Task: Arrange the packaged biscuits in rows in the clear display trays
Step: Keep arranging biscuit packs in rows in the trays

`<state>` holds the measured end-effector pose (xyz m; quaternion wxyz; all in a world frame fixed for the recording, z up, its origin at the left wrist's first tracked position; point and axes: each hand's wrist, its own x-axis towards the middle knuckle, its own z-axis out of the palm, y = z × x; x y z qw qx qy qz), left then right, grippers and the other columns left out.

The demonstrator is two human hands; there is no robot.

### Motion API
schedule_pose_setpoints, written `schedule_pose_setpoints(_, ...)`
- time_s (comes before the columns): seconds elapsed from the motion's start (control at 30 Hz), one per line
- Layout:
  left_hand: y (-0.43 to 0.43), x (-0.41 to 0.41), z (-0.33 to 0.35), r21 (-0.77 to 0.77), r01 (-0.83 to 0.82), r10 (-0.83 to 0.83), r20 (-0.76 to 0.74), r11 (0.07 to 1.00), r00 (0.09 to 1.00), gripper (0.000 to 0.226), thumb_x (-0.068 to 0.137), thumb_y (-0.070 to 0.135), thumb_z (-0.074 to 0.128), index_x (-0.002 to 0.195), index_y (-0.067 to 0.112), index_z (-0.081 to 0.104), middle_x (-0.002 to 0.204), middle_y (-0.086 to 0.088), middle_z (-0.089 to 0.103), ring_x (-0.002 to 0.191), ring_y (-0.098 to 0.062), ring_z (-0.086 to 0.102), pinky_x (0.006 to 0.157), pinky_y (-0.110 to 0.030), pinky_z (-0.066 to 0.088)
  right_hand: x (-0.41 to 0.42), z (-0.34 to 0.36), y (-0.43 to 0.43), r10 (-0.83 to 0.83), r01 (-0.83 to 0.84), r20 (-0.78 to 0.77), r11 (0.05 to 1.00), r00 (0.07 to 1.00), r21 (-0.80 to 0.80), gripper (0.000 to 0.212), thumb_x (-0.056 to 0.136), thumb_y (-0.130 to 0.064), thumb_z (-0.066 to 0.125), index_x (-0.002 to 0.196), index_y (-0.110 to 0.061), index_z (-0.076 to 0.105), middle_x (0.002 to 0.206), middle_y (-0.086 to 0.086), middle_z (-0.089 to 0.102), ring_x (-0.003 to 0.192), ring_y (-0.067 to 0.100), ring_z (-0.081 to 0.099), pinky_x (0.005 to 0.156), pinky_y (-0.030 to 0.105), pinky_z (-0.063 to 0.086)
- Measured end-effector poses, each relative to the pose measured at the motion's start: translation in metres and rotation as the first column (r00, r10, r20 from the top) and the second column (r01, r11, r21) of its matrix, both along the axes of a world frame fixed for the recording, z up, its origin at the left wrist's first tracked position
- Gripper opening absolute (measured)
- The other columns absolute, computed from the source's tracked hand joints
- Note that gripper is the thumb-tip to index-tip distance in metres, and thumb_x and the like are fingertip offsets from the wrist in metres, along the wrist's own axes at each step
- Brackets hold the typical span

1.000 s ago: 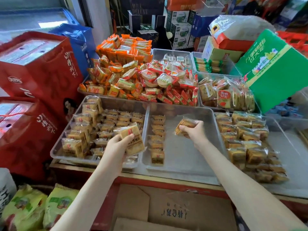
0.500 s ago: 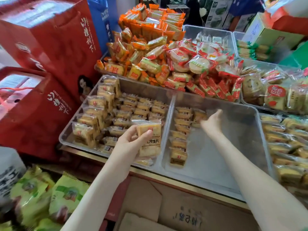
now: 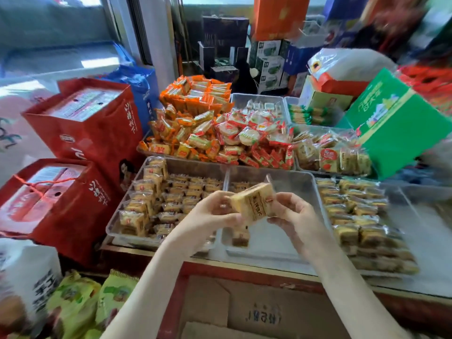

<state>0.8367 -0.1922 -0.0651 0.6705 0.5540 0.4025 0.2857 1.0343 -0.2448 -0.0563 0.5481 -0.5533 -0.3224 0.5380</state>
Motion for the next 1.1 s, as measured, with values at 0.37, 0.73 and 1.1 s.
schedule_pose_setpoints(0.37, -0.042, 0.023, 0.019, -0.054, -0.300, 0.305, 0.136, 0.952, 0.943, 0.008, 0.091, 0.005, 0.064, 0.083, 0.004, 0.067, 0.085, -0.011, 0.075, 0.075, -0.015, 0.071, 0.062, -0.019, 0.054, 0.005, 0.024, -0.045, -0.072, 0.092, -0.157, 0.988, 0.985, 0.124, 0.005, 0.086, -0.010, 0.057, 0.085, -0.006, 0.061, 0.084, 0.010, 0.074, 0.077, 0.021, 0.068, 0.063, 0.026, 0.056)
schedule_pose_setpoints(0.73, -0.043, 0.005, 0.003, 0.998, -0.040, 0.223, 0.030, 0.041, 0.974, 0.020, 0.091, 0.001, 0.043, 0.105, 0.011, 0.053, 0.113, -0.002, 0.052, 0.099, -0.018, 0.058, 0.086, -0.020, 0.051, 0.012, 0.021, -0.058, 0.066, -0.059, -0.002, 0.899, 0.998, 0.434, 0.016, 0.090, -0.010, 0.064, 0.100, -0.022, 0.064, 0.109, 0.005, 0.064, 0.096, 0.026, 0.060, 0.073, 0.034, 0.052)
schedule_pose_setpoints(1.1, -0.011, -0.003, -0.026, 0.924, -0.133, 0.340, 0.003, 0.360, 0.940, 0.026, 0.082, 0.009, 0.038, 0.106, 0.013, 0.046, 0.111, 0.003, 0.054, 0.100, -0.002, 0.051, 0.089, -0.001, 0.038, 0.000, -0.008, -0.020, 0.103, -0.601, 0.811, 0.726, 0.576, 0.334, 0.070, 0.082, -0.003, 0.073, 0.136, -0.034, 0.040, 0.152, -0.014, 0.024, 0.139, 0.000, 0.029, 0.103, 0.020, 0.043)
